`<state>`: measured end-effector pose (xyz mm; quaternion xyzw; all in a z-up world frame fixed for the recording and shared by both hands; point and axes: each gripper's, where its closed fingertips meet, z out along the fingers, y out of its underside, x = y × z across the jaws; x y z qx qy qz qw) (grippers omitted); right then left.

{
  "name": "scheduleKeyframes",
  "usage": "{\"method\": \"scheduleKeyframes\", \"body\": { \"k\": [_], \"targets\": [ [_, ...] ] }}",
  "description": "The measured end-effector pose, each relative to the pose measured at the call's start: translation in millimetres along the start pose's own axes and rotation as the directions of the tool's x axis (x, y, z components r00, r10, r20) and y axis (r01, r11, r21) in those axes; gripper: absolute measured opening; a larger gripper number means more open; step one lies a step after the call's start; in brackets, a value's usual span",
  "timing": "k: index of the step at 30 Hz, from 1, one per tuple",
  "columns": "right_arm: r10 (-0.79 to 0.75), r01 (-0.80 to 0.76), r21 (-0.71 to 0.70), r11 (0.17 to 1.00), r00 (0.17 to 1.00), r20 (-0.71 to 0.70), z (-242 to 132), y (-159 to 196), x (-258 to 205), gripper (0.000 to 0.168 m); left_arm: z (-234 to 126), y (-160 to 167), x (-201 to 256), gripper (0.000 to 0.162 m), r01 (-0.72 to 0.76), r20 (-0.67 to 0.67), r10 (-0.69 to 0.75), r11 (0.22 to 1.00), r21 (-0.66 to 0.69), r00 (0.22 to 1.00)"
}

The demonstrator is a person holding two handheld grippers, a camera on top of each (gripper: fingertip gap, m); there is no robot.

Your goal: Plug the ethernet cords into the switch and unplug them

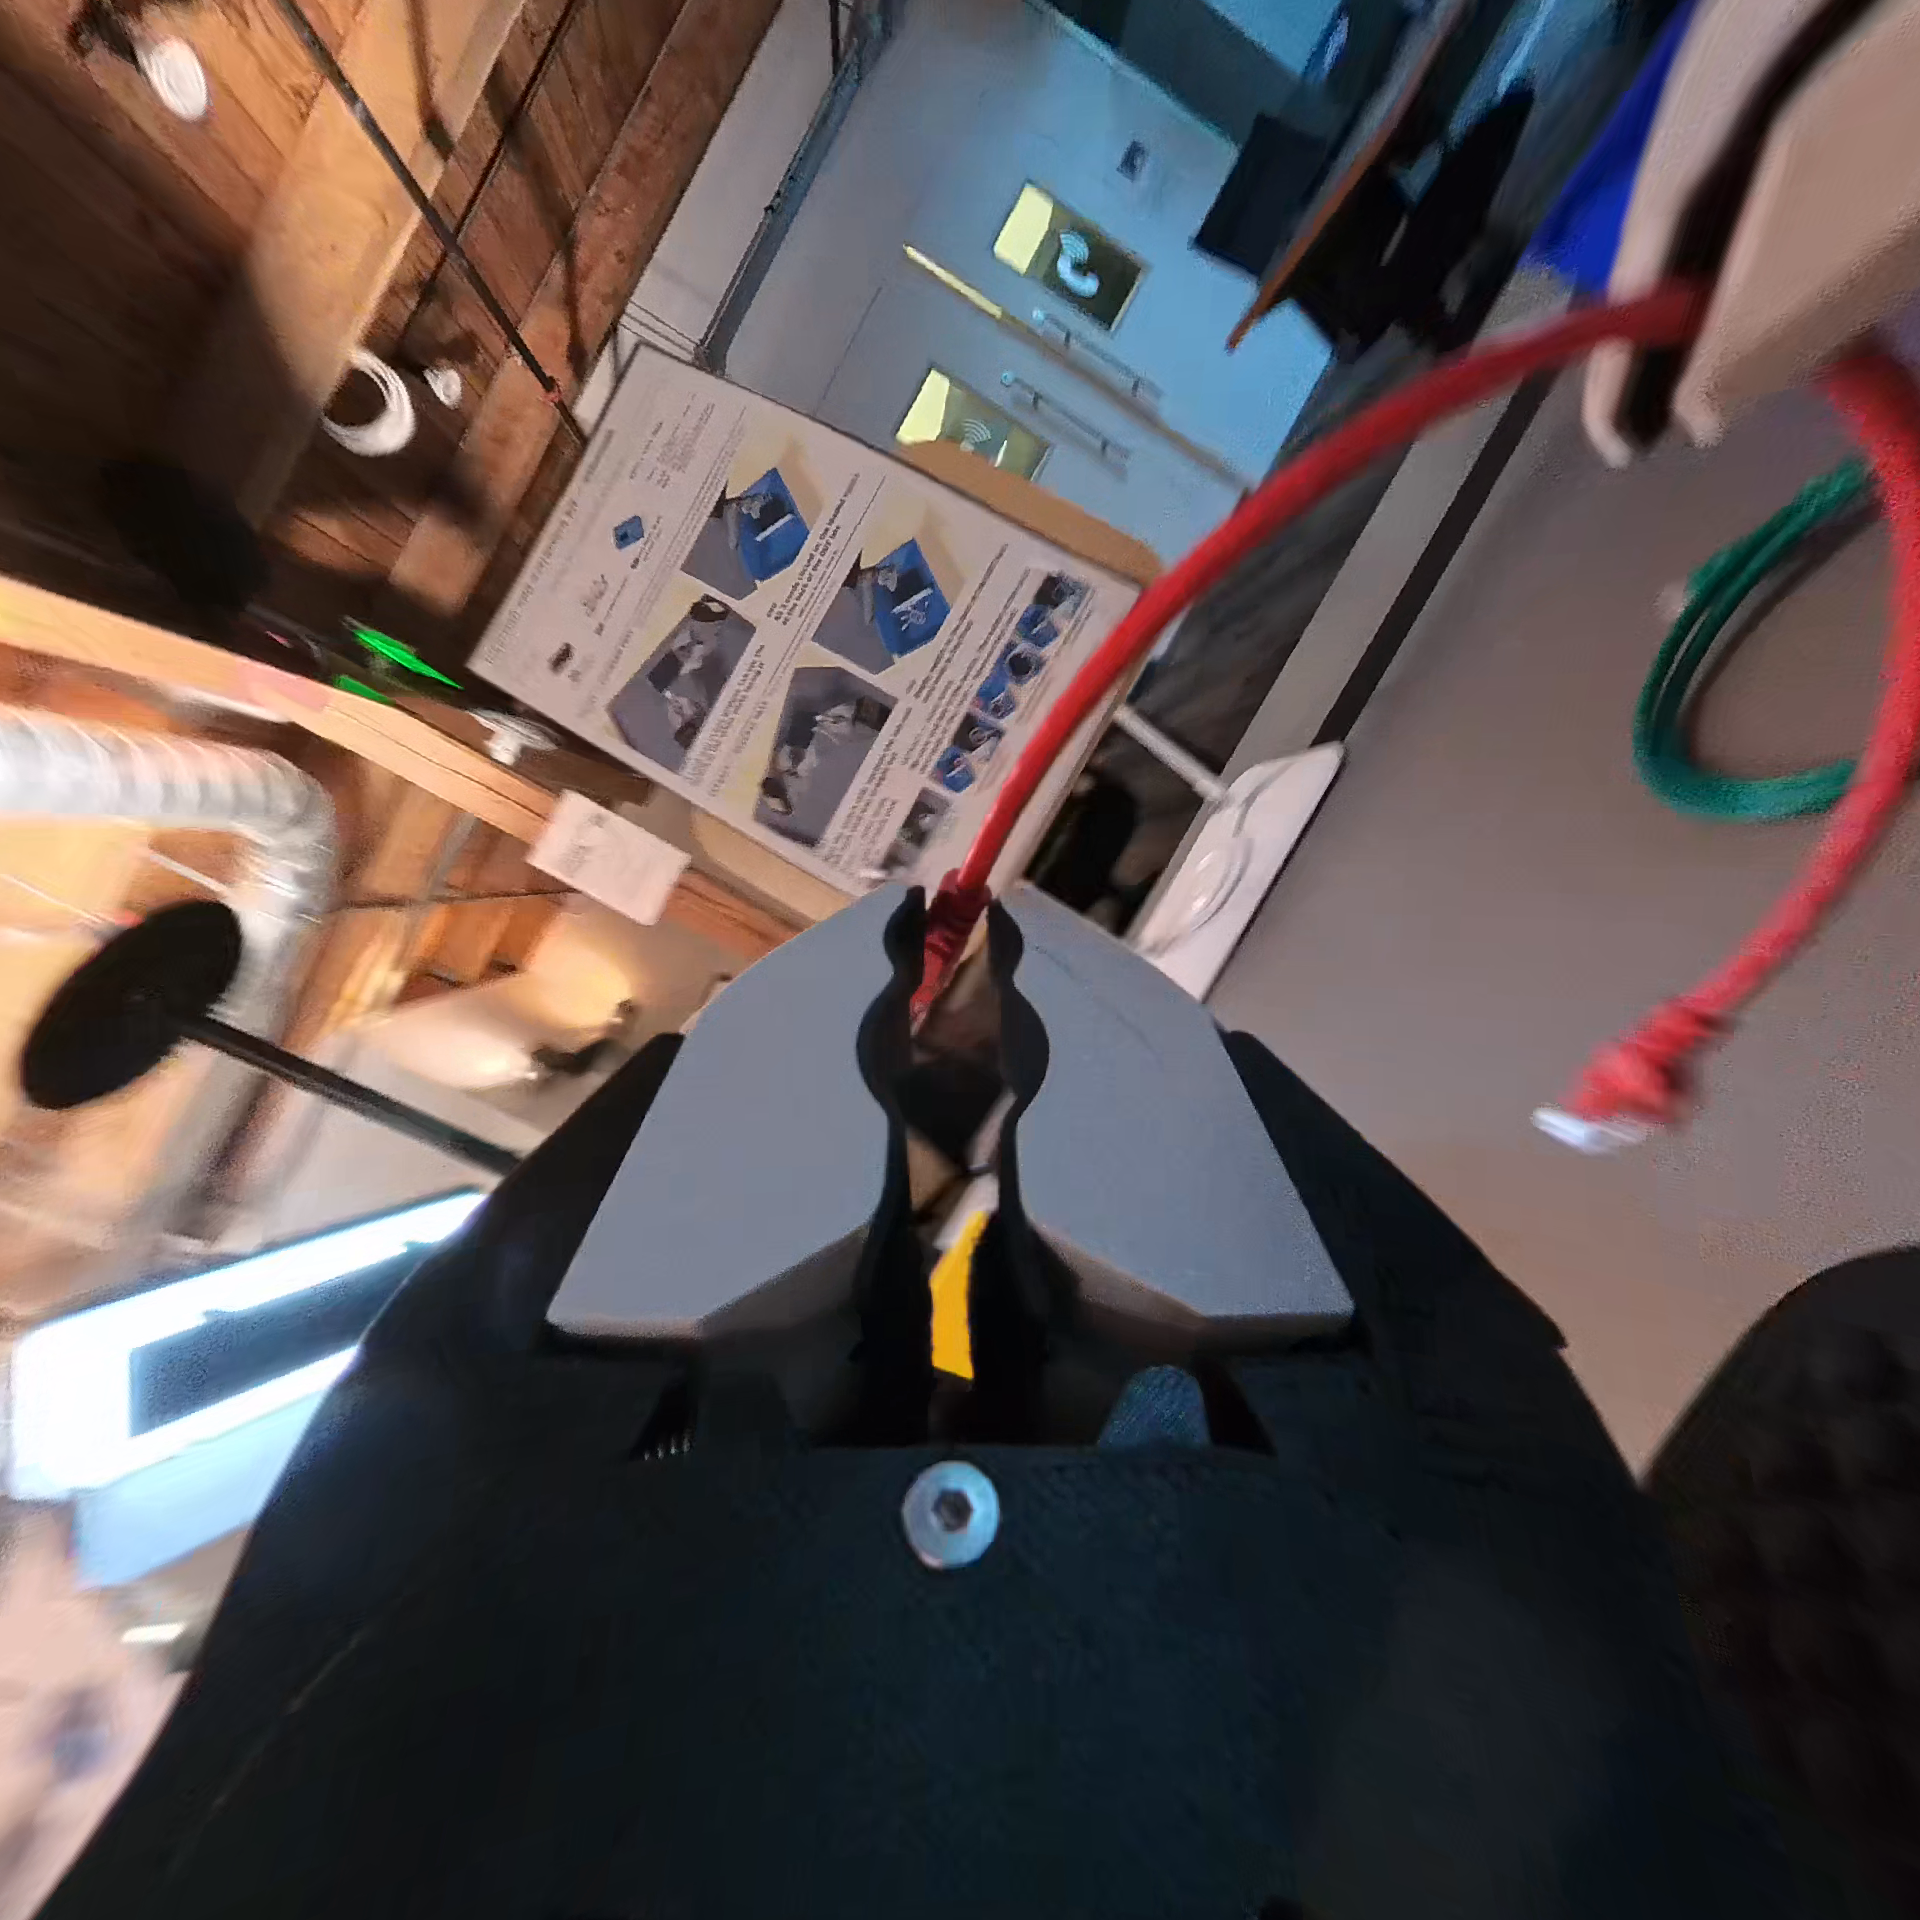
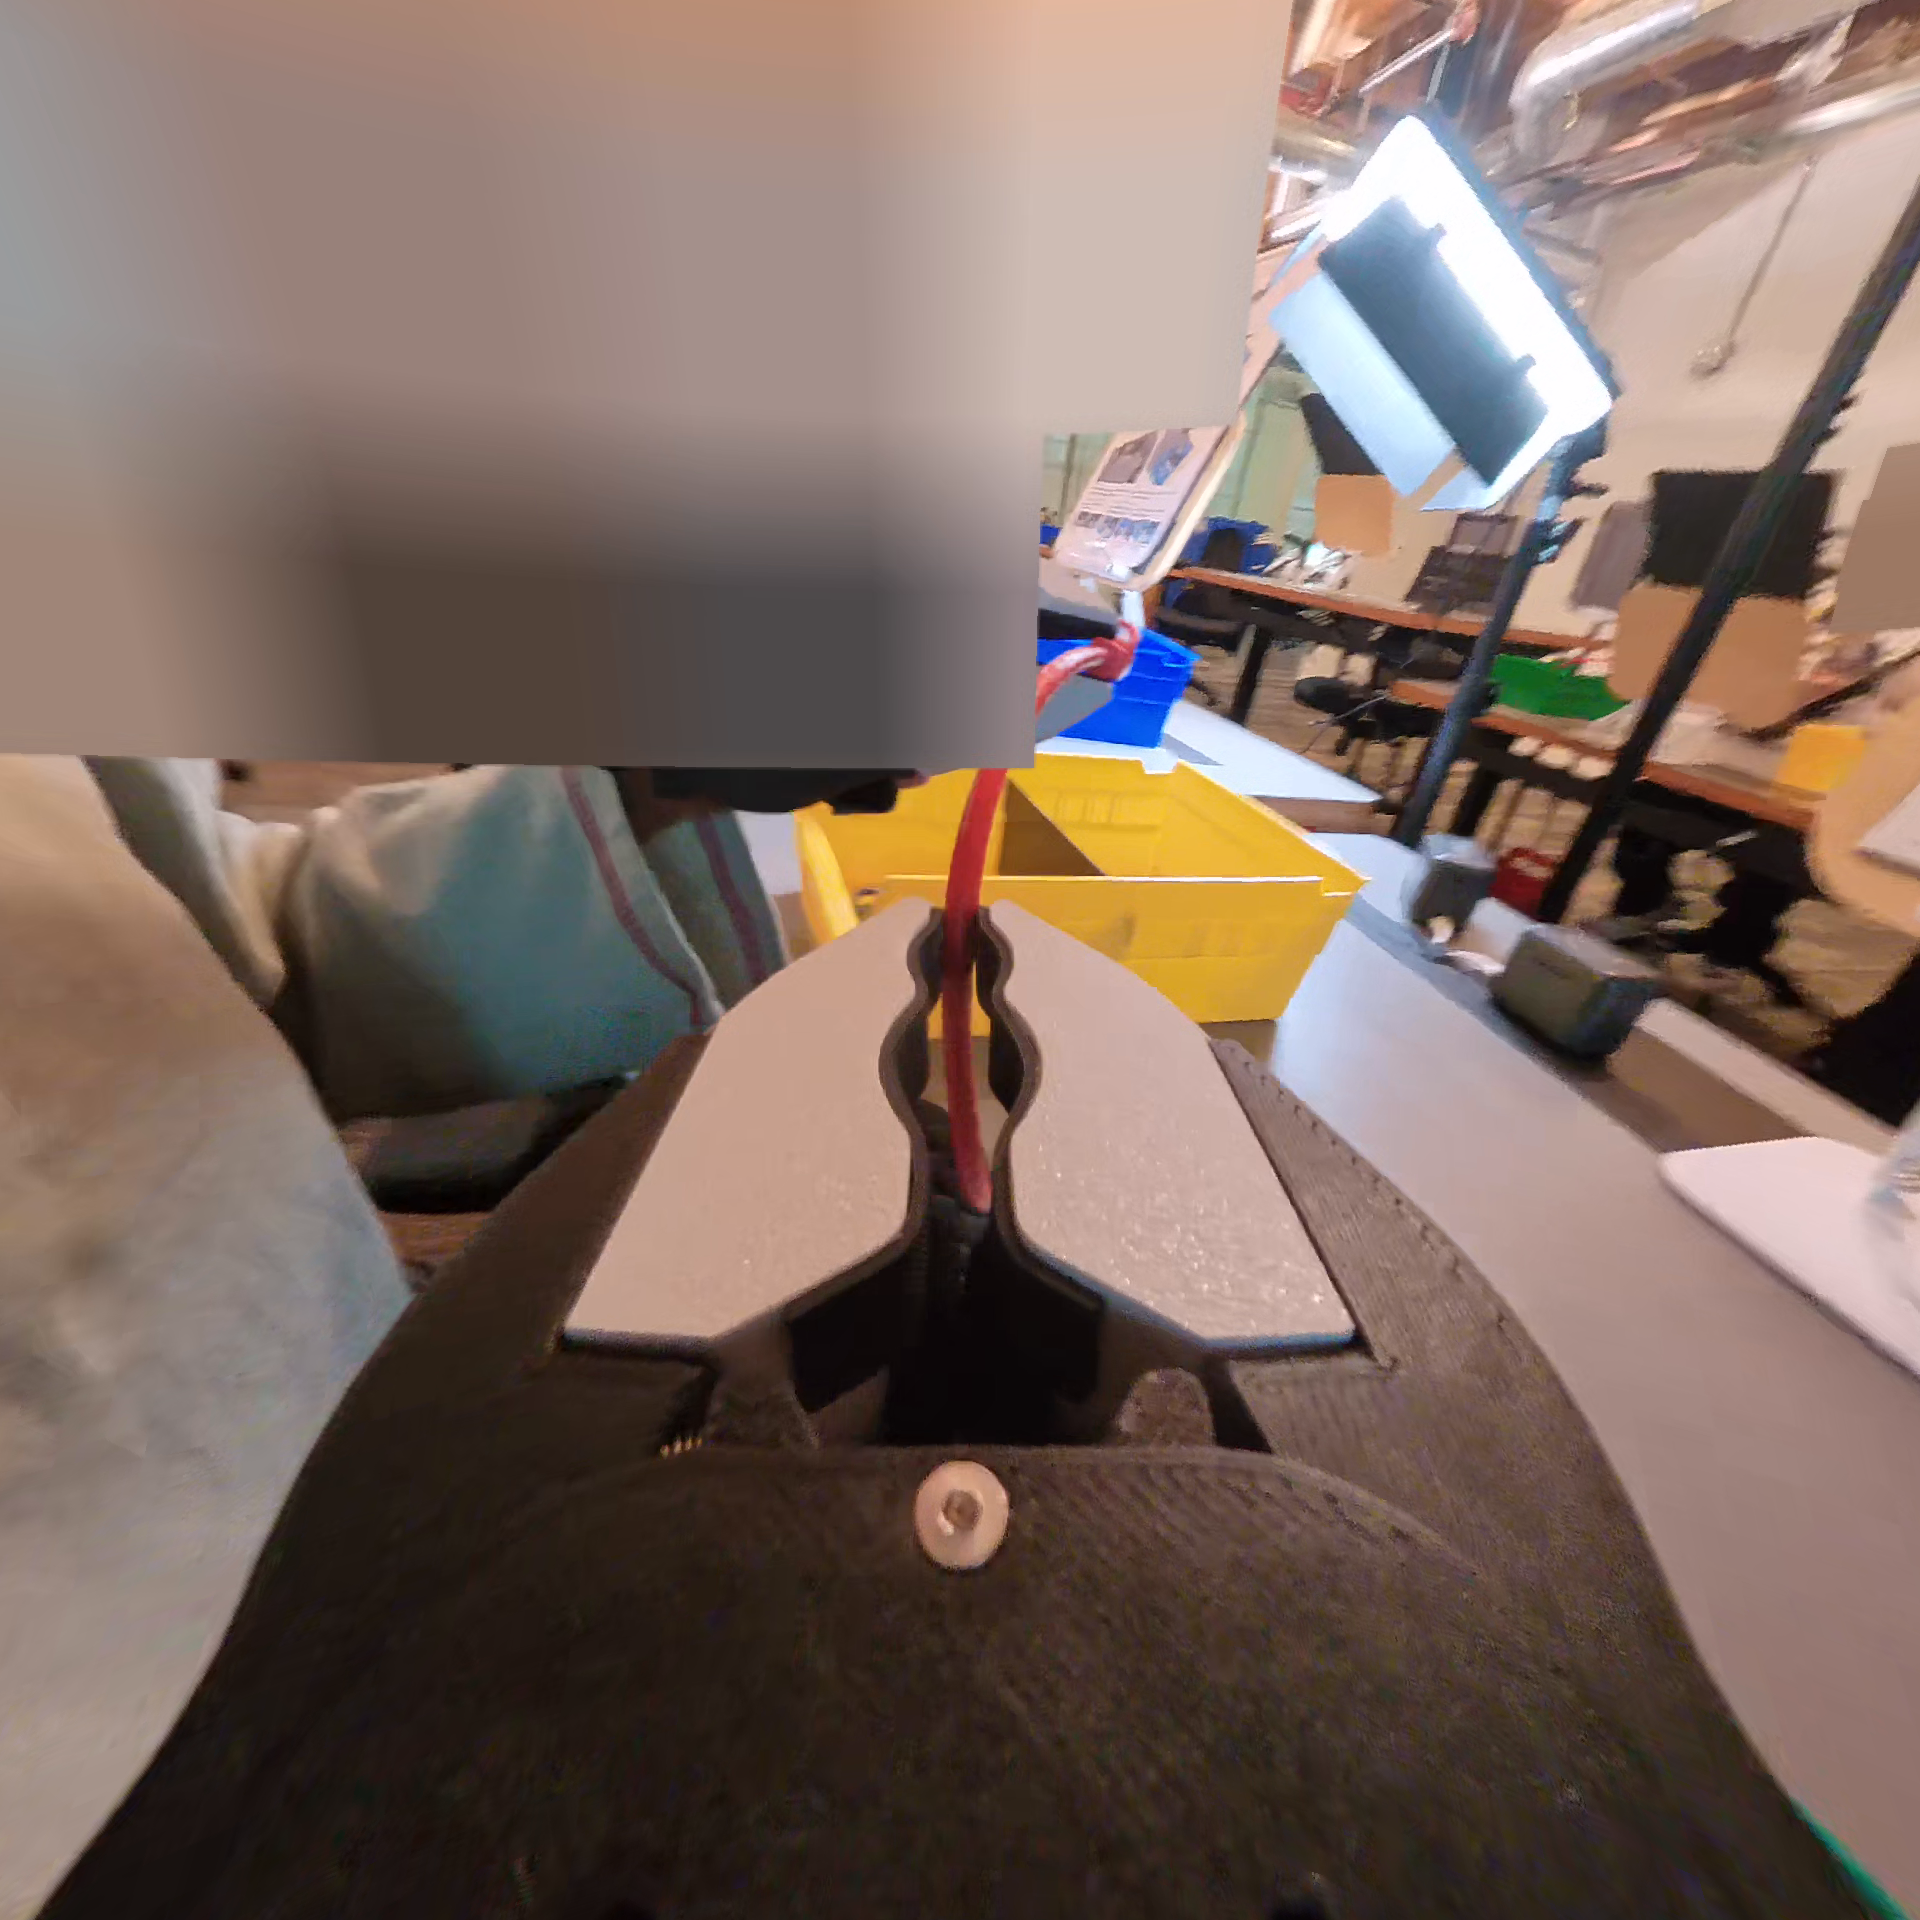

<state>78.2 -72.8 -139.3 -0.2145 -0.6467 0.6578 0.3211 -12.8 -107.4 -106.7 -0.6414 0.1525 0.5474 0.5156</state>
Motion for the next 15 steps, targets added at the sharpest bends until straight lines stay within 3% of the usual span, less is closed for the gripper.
{"method": "scheduleKeyframes", "body": {
  "k": [2,3,4,6,7,8,9,11,13,15],
  "targets": [
    [-0.129,0.13,0.013,0.991,0.99,-0.063,-4,-4,4,0.005,-2,-6,-5,0.021,0.3,-0.041,-0.298,0.952,0.062,0.954],
    [-0.211,0.214,0.014,0.977,0.972,-0.107,-6,-6,6,0.005,-3,-7,-11,0.03,0.497,-0.064,-0.493,0.864,0.081,0.868],
    [-0.289,0.294,0.004,0.956,0.943,-0.168,-8,-8,10,0.005,-4,-5,-14,0.036,0.698,-0.104,-0.69,0.711,0.086,0.716],
    [-0.428,0.436,-0.033,0.899,0.861,-0.273,-13,-10,15,0.005,-5,-1,-14,0.051,0.963,-0.226,-0.936,0.262,0.072,0.271],
    [-0.492,0.5,-0.059,0.864,0.811,-0.316,-15,-10,16,0.005,-4,2,-12,0.053,0.998,-0.278,-0.959,0.036,0.055,0.05],
    [-0.555,0.559,-0.097,0.823,0.757,-0.345,-15,-9,16,0.005,-1,3,-7,0.053,0.99,-0.328,-0.936,-0.138,0.015,-0.125],
    [-0.616,0.61,-0.144,0.779,0.703,-0.354,-14,-6,16,0.005,4,-2,3,0.053,0.968,-0.382,-0.89,-0.246,-0.059,-0.249],
    [-0.725,0.682,-0.254,0.685,0.61,-0.319,-9,6,15,0.005,10,-21,18,0.054,0.907,-0.47,-0.776,-0.363,-0.212,-0.421],
    [-0.799,0.718,-0.35,0.601,0.533,-0.278,-6,18,18,0.005,15,-34,25,0.048,0.858,-0.499,-0.698,-0.427,-0.285,-0.513],
    [-0.831,0.737,-0.383,0.556,0.492,-0.261,-5,23,17,0.005,21,-35,28,0.008,0.866,-0.504,-0.704,-0.419,-0.273,-0.5]
  ]
}}
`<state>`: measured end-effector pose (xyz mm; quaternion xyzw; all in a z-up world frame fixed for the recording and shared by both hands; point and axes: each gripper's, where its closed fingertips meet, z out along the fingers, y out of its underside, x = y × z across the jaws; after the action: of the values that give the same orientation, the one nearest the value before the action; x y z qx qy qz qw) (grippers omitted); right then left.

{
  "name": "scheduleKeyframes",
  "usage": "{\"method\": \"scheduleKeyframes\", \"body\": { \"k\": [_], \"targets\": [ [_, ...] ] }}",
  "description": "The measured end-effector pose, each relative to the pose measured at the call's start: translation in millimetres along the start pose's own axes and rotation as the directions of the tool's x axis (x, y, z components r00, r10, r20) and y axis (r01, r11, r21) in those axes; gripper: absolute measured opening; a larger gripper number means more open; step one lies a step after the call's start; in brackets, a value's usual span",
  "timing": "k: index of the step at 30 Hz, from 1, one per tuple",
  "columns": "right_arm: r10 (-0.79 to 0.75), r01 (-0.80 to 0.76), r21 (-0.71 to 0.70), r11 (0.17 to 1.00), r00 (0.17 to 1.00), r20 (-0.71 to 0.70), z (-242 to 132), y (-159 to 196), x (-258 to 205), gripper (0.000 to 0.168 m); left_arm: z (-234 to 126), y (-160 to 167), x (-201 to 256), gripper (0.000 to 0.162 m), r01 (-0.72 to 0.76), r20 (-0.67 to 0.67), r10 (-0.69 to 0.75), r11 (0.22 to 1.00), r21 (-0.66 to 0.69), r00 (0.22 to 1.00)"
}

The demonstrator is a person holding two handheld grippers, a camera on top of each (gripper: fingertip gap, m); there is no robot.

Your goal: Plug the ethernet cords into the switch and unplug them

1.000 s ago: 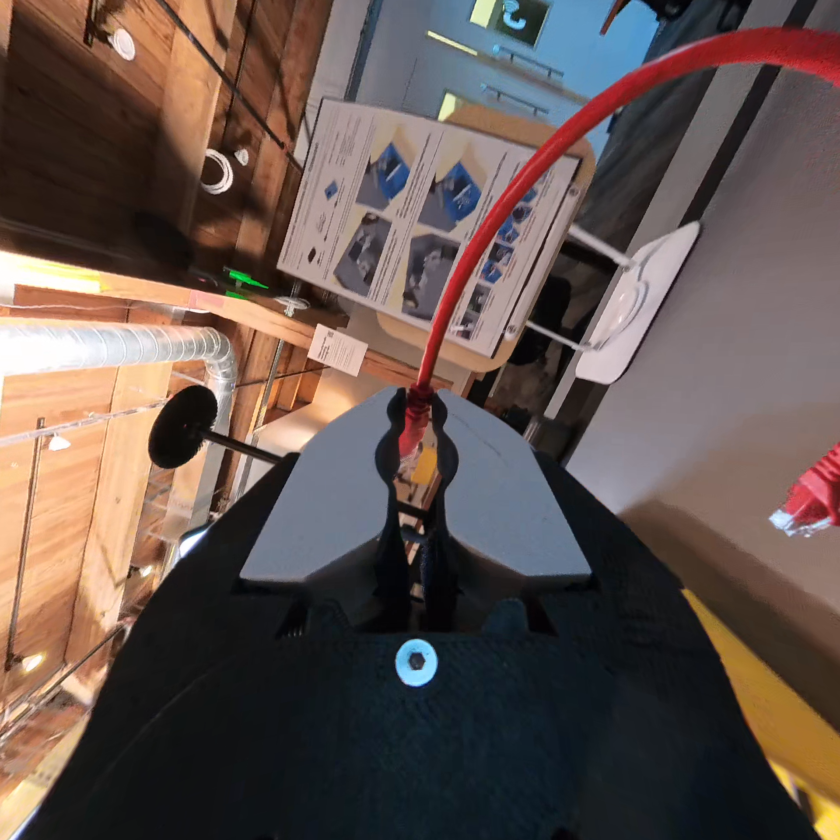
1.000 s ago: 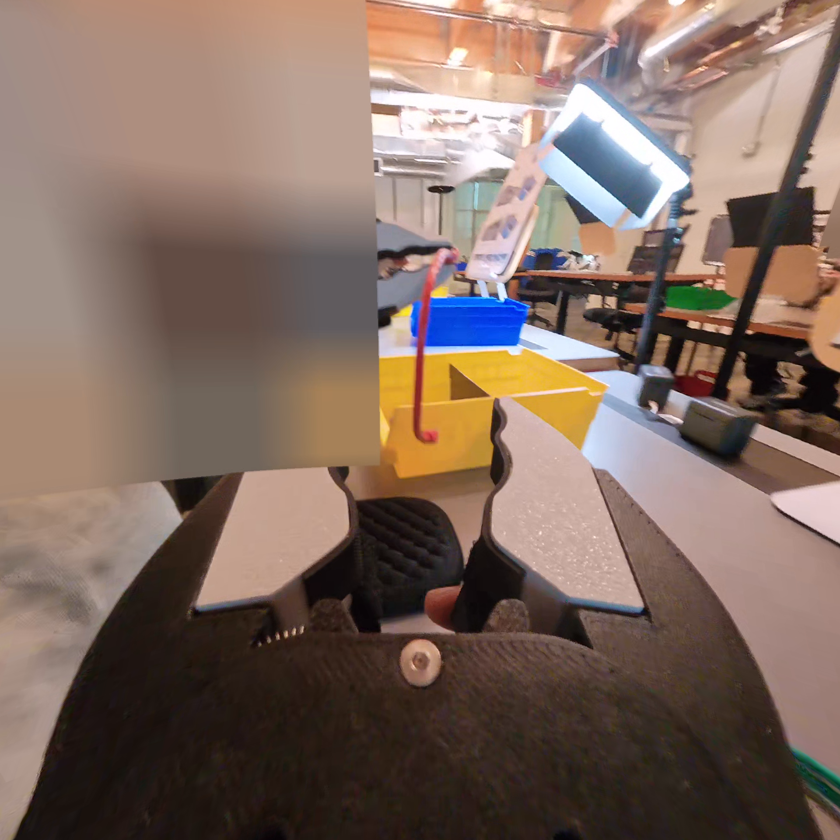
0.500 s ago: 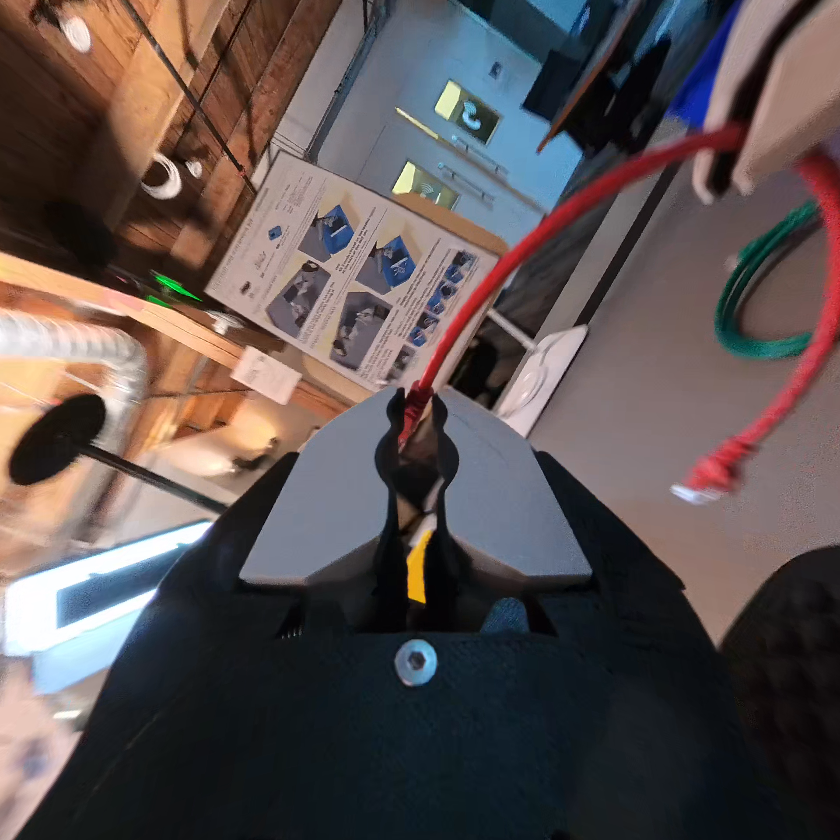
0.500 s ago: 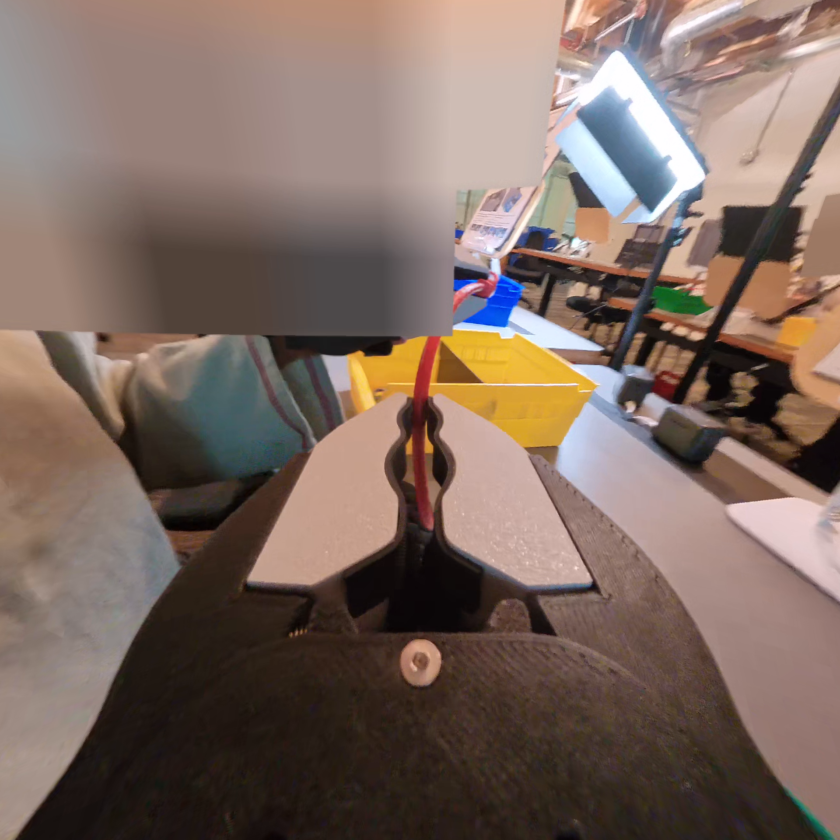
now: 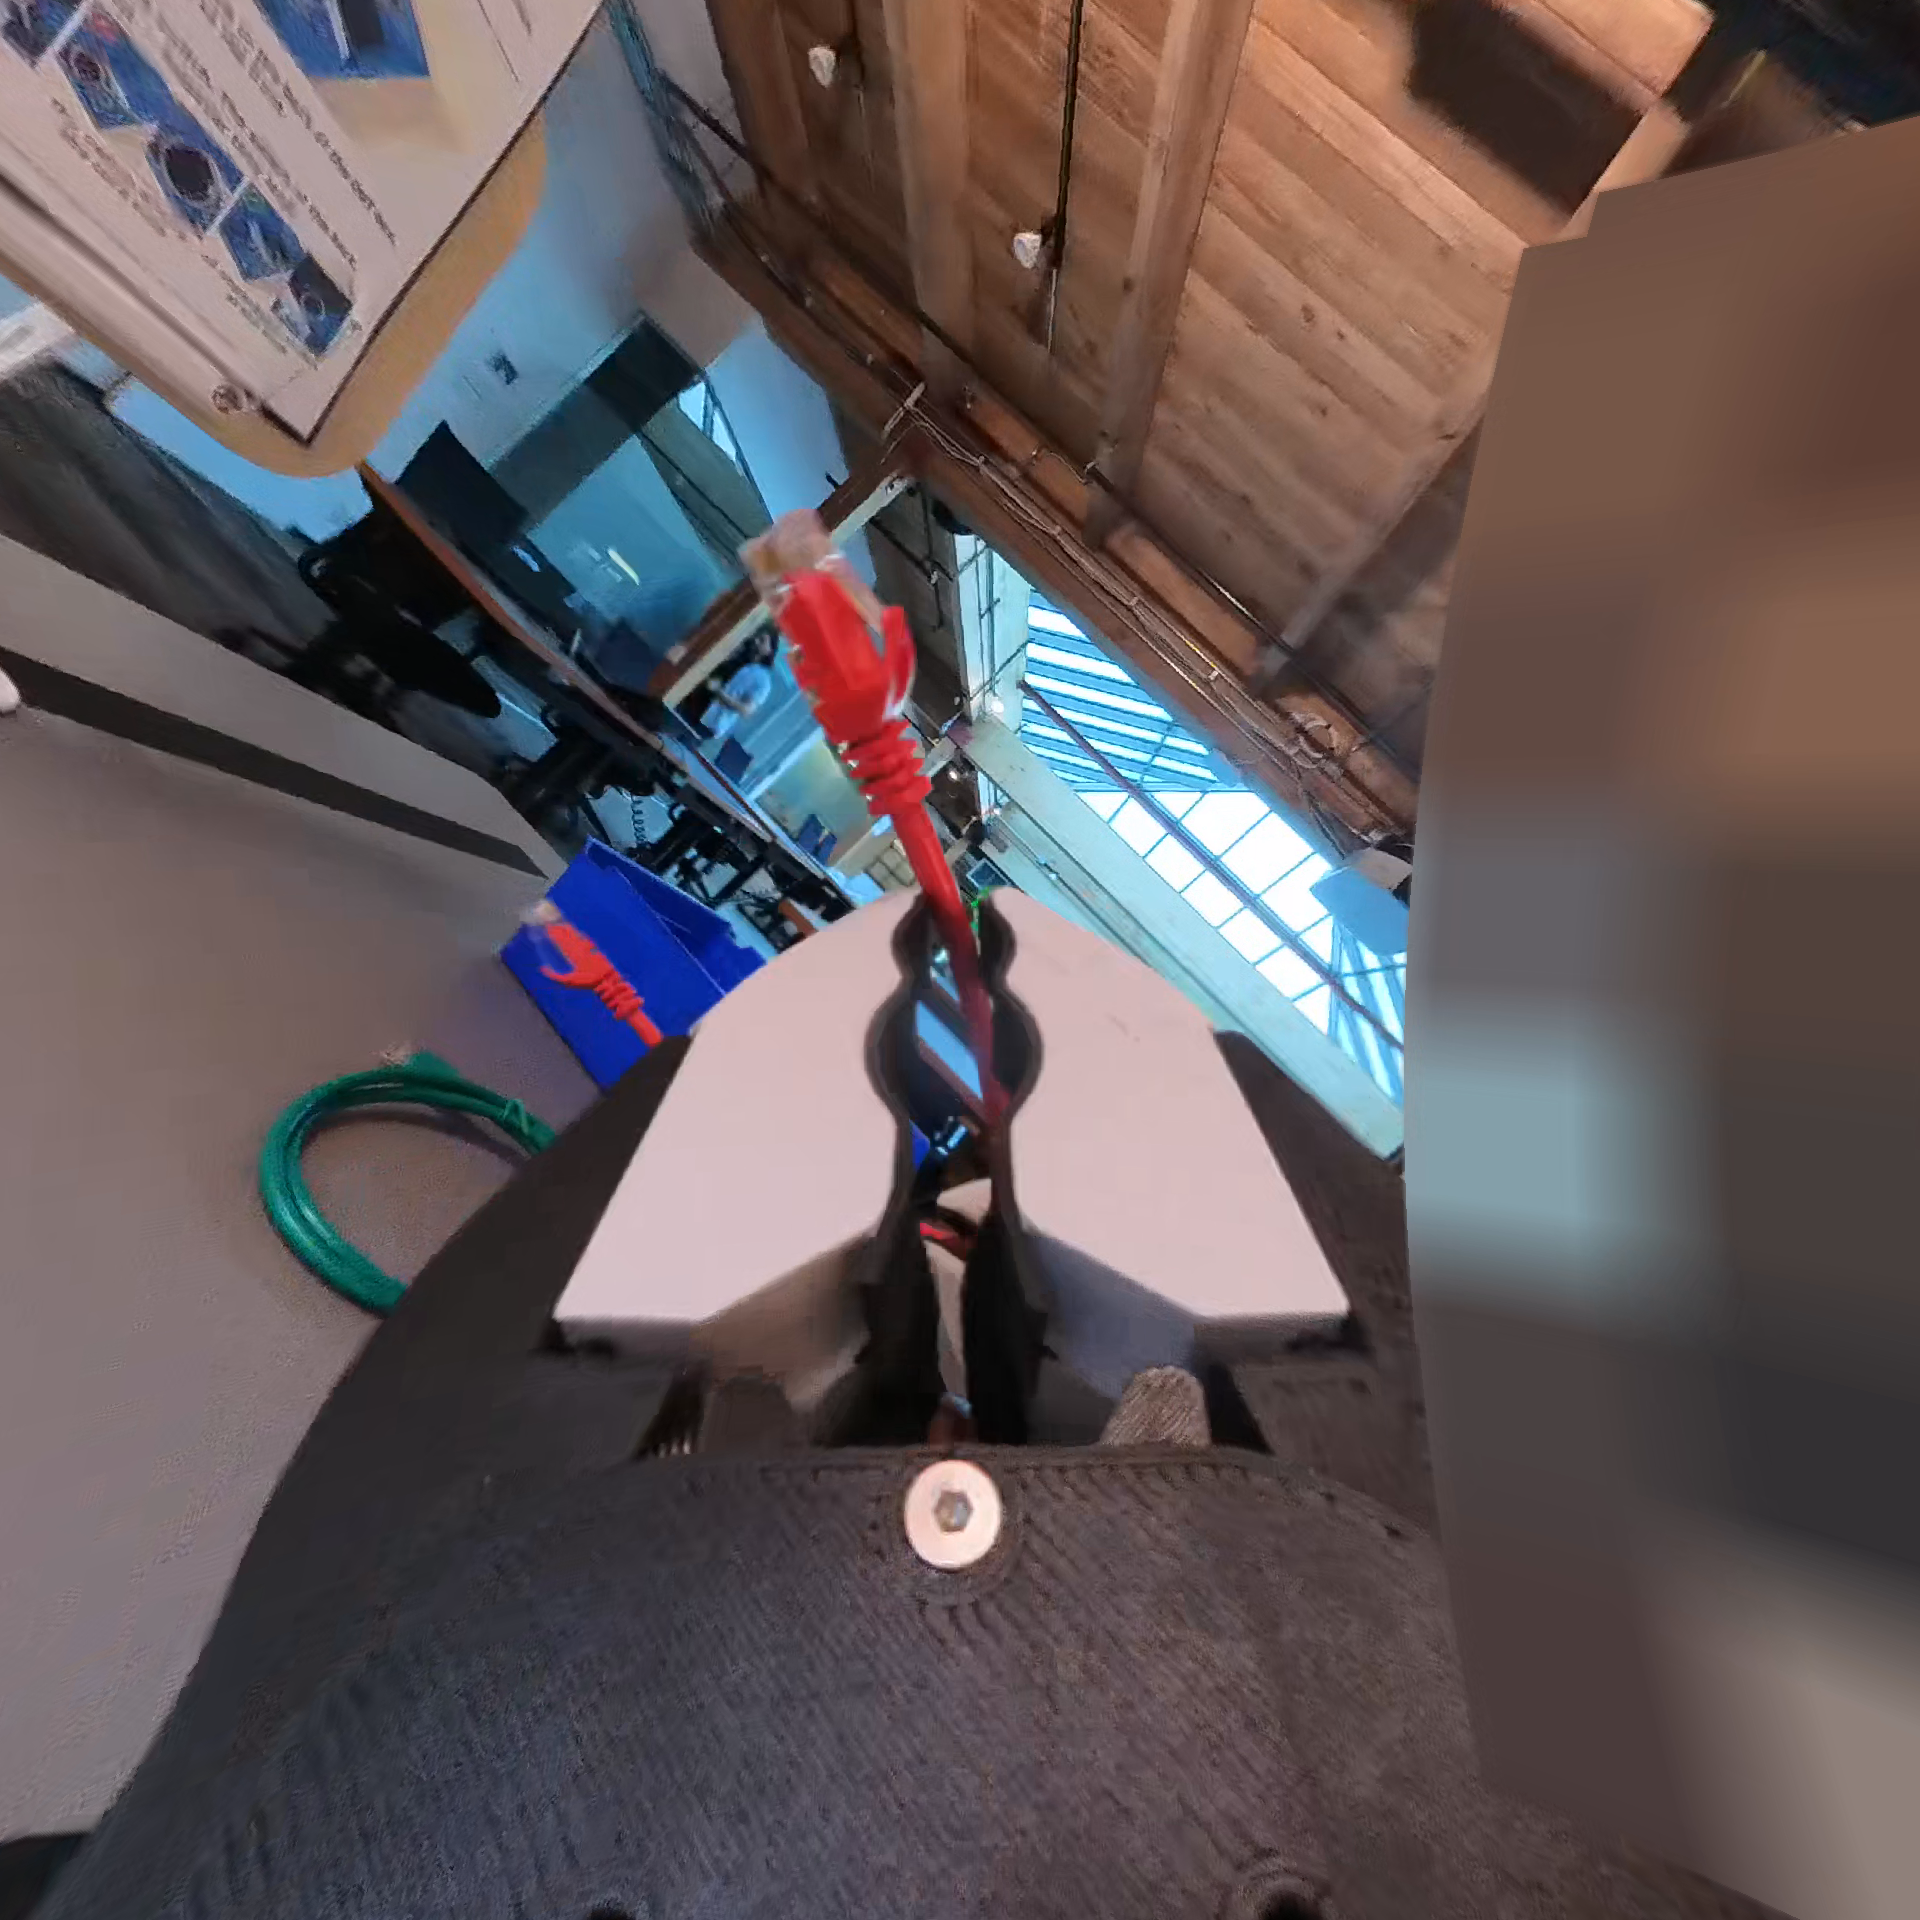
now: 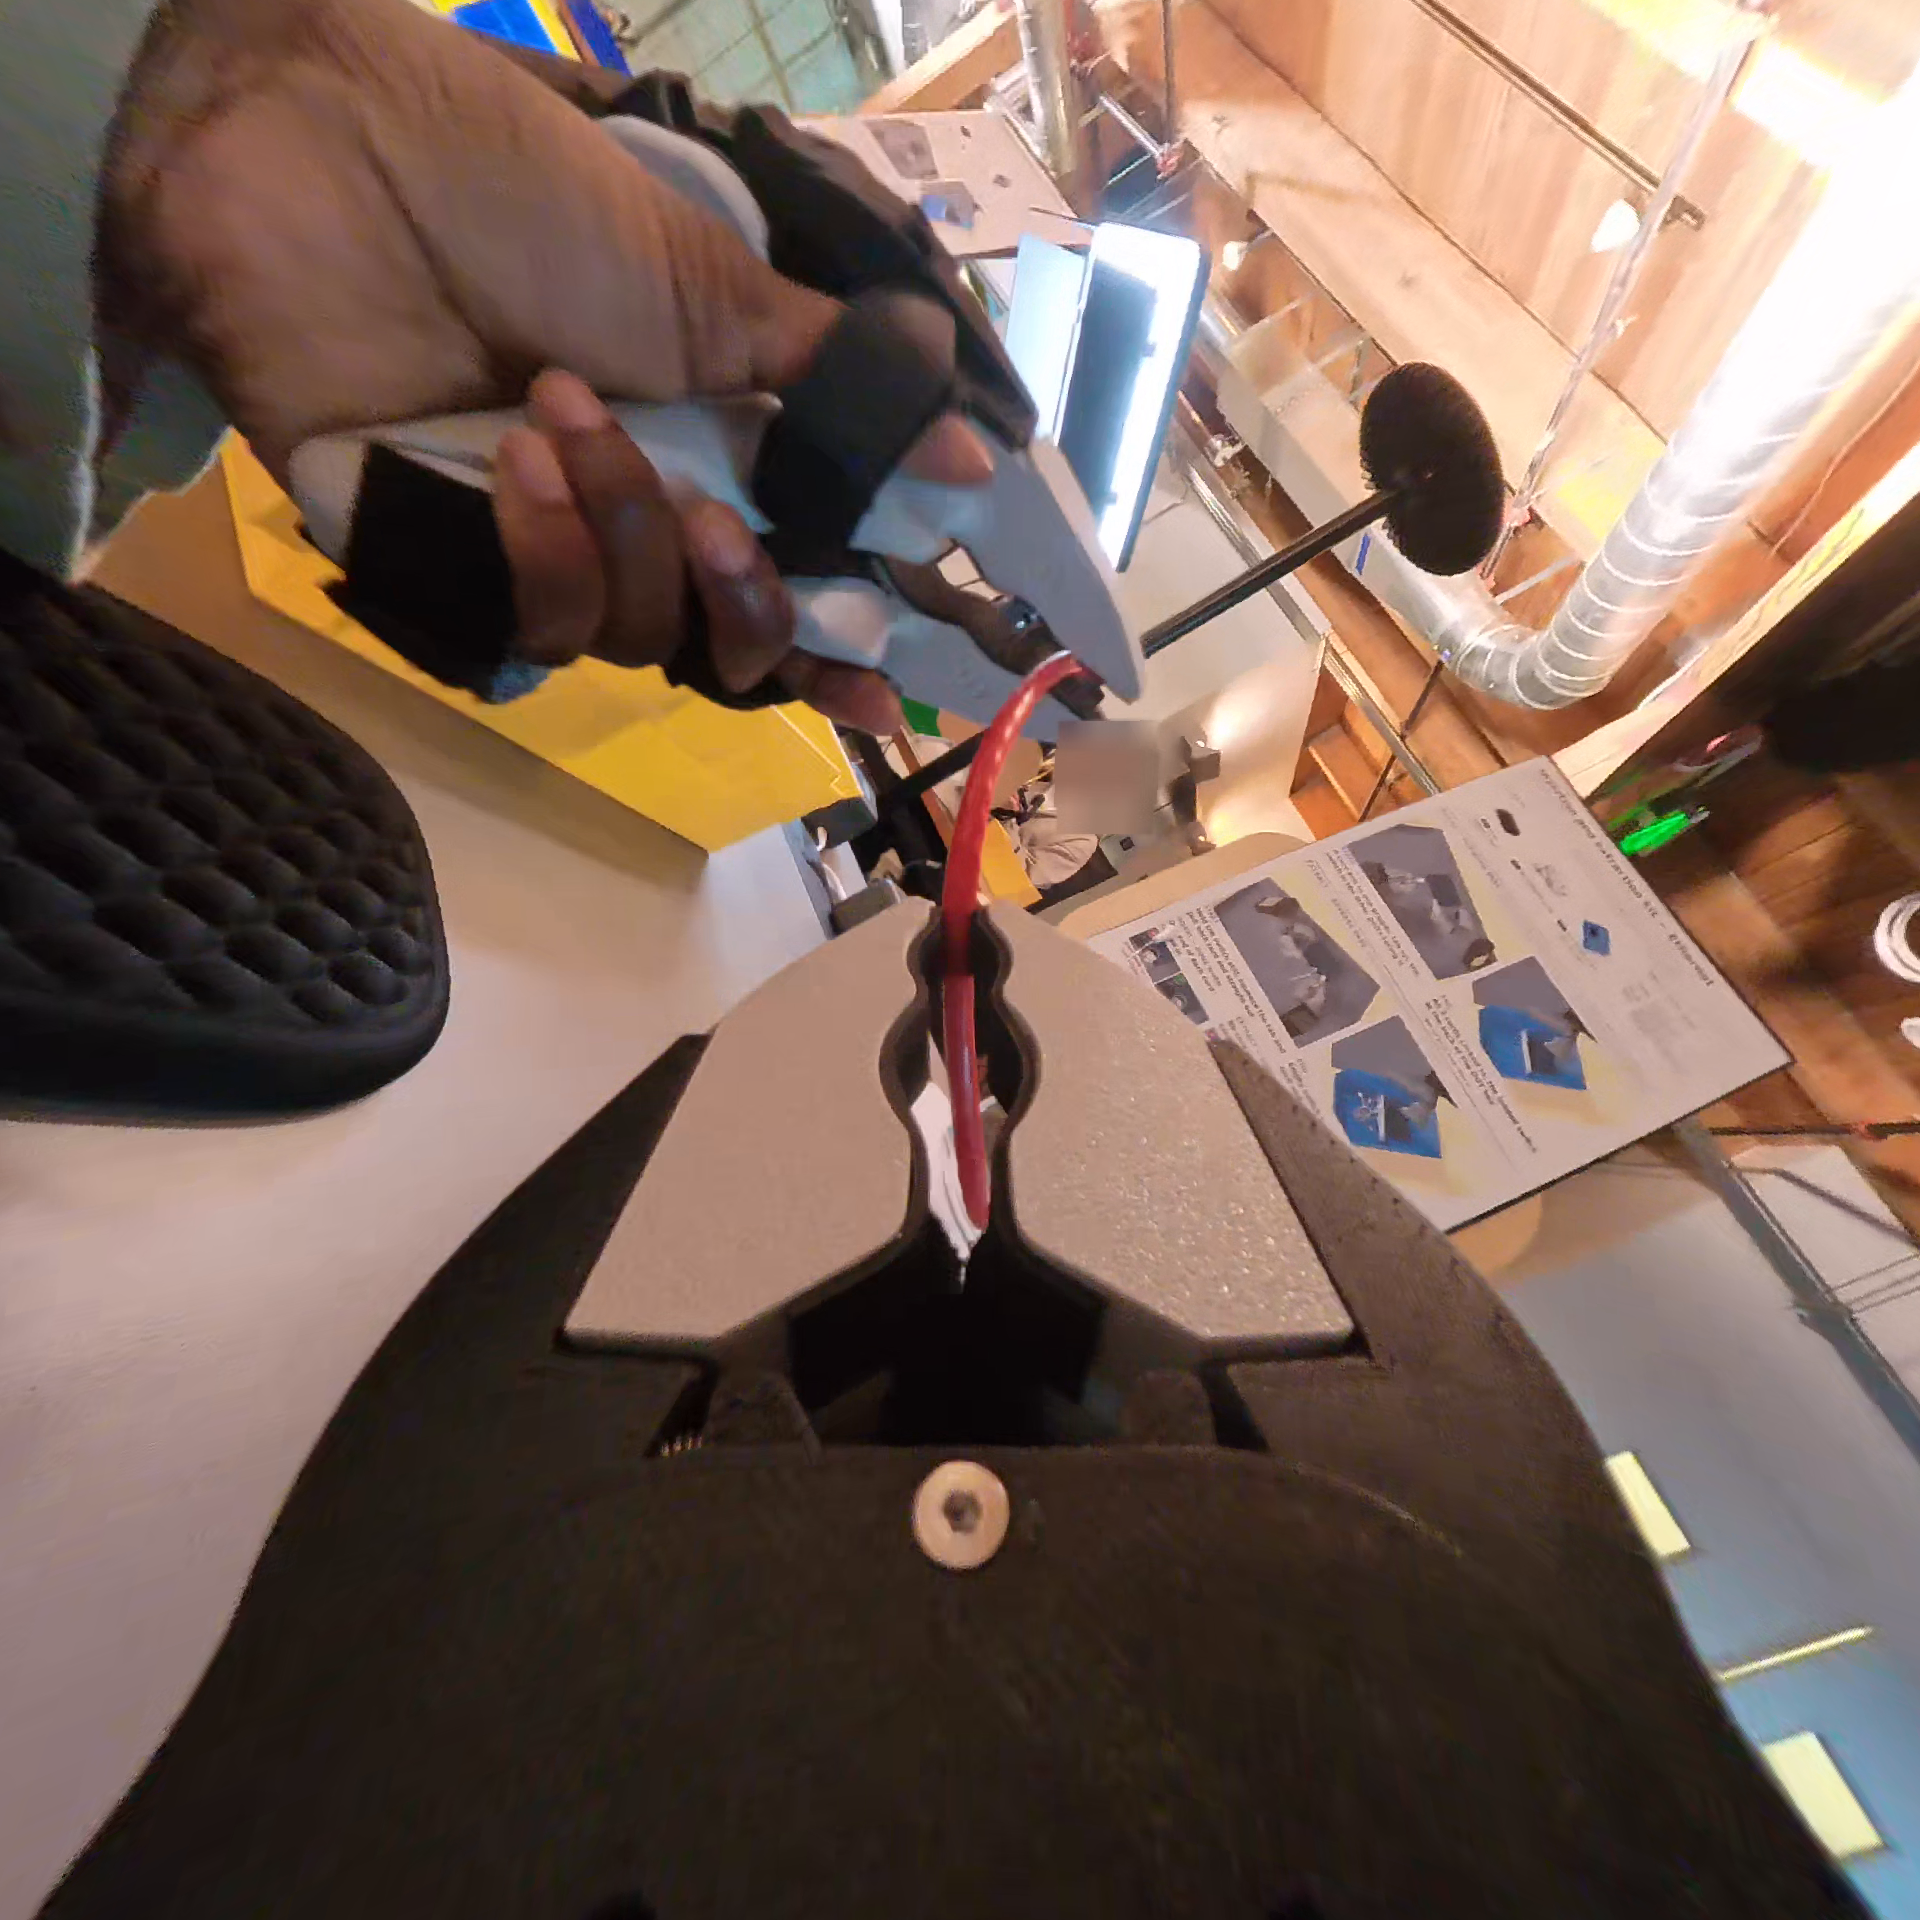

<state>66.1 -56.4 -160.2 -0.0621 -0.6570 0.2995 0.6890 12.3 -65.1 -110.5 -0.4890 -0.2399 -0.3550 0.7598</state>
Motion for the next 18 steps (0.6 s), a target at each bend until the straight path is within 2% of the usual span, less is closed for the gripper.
{"method": "scheduleKeyframes", "body": {
  "k": [2,3,4,6,8,10,12,14,15,16,18],
  "targets": [
    [-0.007,0.007,-0.011,1.0,0.999,0.043,1,3,-9,0.006,3,3,4,0.005,-0.072,-0.035,0.07,0.996,-0.043,0.997],
    [0.007,-0.009,0.011,1.0,0.993,0.115,1,2,-19,0.008,3,7,8,0.004,-0.108,-0.061,0.103,0.99,-0.092,0.993],
    [0.053,-0.066,0.056,0.996,0.978,0.199,-2,-2,-29,0.012,3,9,9,0.004,-0.158,-0.068,0.15,0.978,-0.137,0.986],
    [0.231,-0.294,0.145,0.945,0.91,0.343,-14,-14,-34,0.032,0,19,14,0.005,-0.262,-0.116,0.238,0.92,-0.292,0.964],
    [0.404,-0.51,0.183,0.841,0.815,0.415,-25,-20,-15,0.042,-6,29,19,0.004,-0.316,-0.166,0.27,0.838,-0.445,0.949],
    [0.52,-0.641,0.234,0.731,0.745,0.417,-32,-22,16,0.046,-9,36,24,0.004,-0.362,-0.209,0.296,0.759,-0.54,0.932],
    [0.576,-0.742,0.28,0.61,0.657,0.486,-38,-31,43,0.047,-10,46,27,0.004,-0.366,-0.238,0.279,0.7,-0.613,0.93],
    [0.595,-0.831,0.231,0.506,0.53,0.605,-38,-38,61,0.056,-14,61,31,0.004,-0.351,-0.269,0.225,0.635,-0.689,0.936],
    [0.586,-0.851,0.185,0.491,0.48,0.653,-36,-39,67,0.058,-17,70,33,0.004,-0.34,-0.286,0.187,0.598,-0.726,0.94],
    [0.569,-0.846,0.158,0.509,0.469,0.675,-32,-38,71,0.057,-20,78,36,0.004,-0.333,-0.299,0.153,0.56,-0.759,0.942],
    [0.497,-0.775,0.176,0.607,0.543,0.677,-25,-35,72,0.056,-24,93,38,0.004,-0.339,-0.32,0.127,0.498,-0.798,0.939]
  ]
}}
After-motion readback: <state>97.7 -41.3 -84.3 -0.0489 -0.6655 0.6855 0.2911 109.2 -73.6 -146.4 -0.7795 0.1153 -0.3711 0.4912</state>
